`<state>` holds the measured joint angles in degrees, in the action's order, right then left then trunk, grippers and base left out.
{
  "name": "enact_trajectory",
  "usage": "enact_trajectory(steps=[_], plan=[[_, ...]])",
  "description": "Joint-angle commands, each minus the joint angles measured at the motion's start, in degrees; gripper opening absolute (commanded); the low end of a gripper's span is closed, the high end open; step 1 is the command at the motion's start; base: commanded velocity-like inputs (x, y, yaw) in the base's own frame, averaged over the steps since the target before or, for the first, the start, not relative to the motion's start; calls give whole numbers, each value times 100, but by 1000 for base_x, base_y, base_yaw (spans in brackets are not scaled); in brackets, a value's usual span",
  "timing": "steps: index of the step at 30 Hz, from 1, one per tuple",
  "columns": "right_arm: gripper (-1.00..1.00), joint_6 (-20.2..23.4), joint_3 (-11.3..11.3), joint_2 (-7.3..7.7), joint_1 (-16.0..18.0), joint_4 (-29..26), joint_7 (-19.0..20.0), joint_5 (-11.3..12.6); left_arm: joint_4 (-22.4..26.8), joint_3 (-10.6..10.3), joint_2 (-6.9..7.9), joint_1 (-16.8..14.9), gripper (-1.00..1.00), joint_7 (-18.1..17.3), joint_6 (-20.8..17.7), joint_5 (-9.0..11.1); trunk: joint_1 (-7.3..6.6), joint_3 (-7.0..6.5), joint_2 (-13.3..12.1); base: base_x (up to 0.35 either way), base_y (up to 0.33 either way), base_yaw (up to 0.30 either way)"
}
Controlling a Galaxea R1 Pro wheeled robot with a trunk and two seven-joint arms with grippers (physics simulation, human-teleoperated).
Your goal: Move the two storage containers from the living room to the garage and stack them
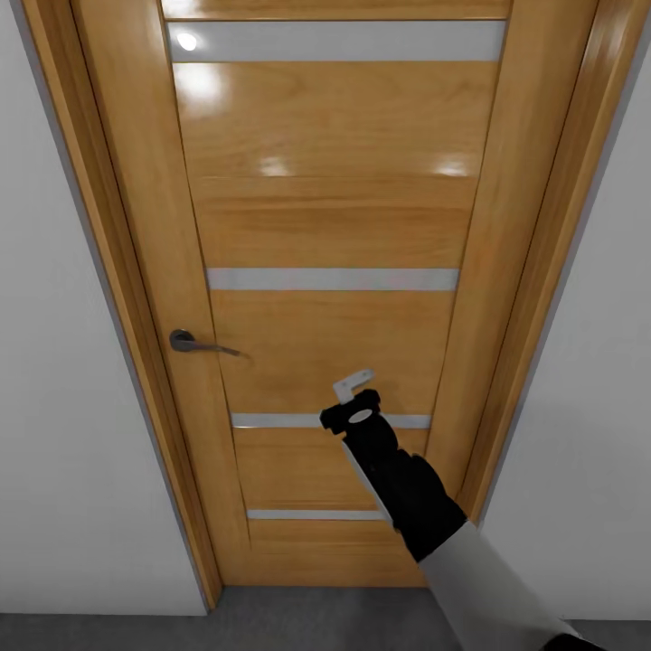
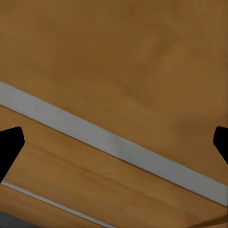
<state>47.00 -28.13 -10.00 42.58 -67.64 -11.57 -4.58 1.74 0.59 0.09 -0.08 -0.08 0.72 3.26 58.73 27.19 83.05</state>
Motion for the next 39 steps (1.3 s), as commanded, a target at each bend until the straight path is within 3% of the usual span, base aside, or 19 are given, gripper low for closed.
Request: enact_trajectory(steps=[1, 14, 21, 29, 39], plan=[[100, 9, -9, 0, 47, 82, 6, -44, 2, 2, -3, -1, 100, -1, 8, 34, 0, 6, 3, 0, 0, 0], [100, -284, -9, 0, 627, 1058, 6, -29, 2, 2, -17, -1, 100, -1, 8, 34, 0, 6, 3, 0, 0, 0], [100, -785, -9, 0, 1106, 2157, -1, -18, 2, 2, -17, -1, 100, -1, 8, 34, 0, 6, 3, 0, 0, 0], [100, -885, -17, 0, 1186, 2325, -3, -4, 2, 2, -17, -1, 100, -1, 8, 34, 0, 6, 3, 0, 0, 0], [100, -1353, -18, 0, 1662, 3328, -3, 100, 2, 2, -18, -1, 100, -1, 8, 34, 0, 6, 3, 0, 0, 0]])
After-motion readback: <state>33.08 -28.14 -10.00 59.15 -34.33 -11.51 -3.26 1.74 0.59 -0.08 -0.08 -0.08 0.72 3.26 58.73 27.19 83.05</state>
